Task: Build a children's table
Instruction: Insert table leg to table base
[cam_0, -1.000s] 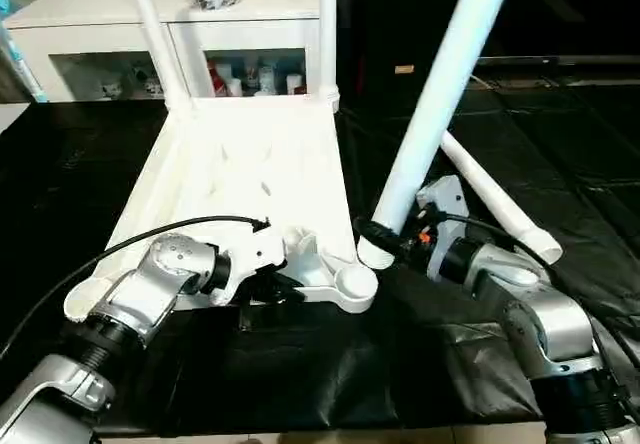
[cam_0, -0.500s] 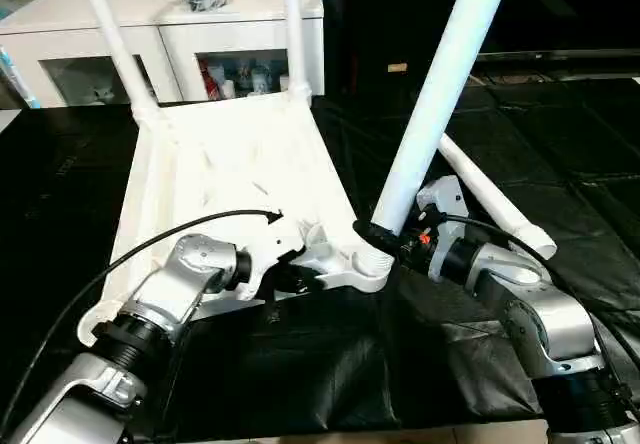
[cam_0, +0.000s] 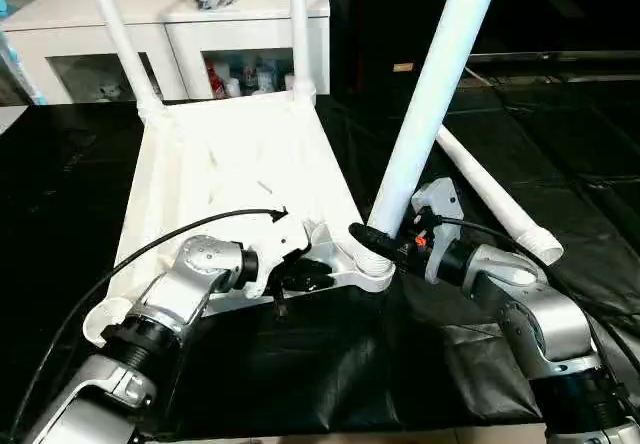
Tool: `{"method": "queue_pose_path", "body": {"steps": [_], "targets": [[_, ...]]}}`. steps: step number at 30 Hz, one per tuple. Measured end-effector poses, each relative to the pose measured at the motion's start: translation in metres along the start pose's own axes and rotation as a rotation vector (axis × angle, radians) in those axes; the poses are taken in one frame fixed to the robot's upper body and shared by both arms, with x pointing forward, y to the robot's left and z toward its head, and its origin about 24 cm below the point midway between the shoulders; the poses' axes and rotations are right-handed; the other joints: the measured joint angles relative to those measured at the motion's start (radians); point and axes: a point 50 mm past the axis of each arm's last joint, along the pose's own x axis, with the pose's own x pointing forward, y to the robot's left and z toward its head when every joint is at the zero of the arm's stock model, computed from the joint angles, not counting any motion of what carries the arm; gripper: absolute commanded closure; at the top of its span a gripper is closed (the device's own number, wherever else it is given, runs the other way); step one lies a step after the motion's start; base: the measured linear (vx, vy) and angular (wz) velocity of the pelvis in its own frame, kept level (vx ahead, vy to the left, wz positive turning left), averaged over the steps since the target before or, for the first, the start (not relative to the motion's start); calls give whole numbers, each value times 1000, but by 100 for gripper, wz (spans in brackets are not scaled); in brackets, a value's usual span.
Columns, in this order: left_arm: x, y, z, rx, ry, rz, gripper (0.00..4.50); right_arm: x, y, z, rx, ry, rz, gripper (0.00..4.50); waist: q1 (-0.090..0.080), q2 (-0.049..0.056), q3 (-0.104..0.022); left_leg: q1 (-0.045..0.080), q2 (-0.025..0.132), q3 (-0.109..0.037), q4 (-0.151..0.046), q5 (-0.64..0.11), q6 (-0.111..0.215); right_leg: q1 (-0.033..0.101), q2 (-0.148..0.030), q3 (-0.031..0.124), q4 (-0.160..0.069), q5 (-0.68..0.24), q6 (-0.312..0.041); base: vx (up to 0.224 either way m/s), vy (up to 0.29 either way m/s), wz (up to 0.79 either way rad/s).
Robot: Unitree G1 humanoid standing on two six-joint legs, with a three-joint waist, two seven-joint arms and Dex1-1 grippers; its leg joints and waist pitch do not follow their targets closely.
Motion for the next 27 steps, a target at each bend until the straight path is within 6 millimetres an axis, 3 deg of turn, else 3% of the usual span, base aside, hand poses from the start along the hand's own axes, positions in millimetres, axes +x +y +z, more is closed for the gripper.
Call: {"method": "queue_pose_path", "body": {"steps": [9,27], "targets": [[-2,1,-2,5,30,-19,449,0,-1,-2,-5,9,-8,257,-9,0,0,1,0,0,0,0,0,0,0,0,0,0,0,0,0,0],[-3,3,0,22,54,-49,450,12,-8,-10,-4,51,29,257,-12,-1,0,1,0,0,-1,0,0,0,0,0,-1,0,0,0,0,0]]}}
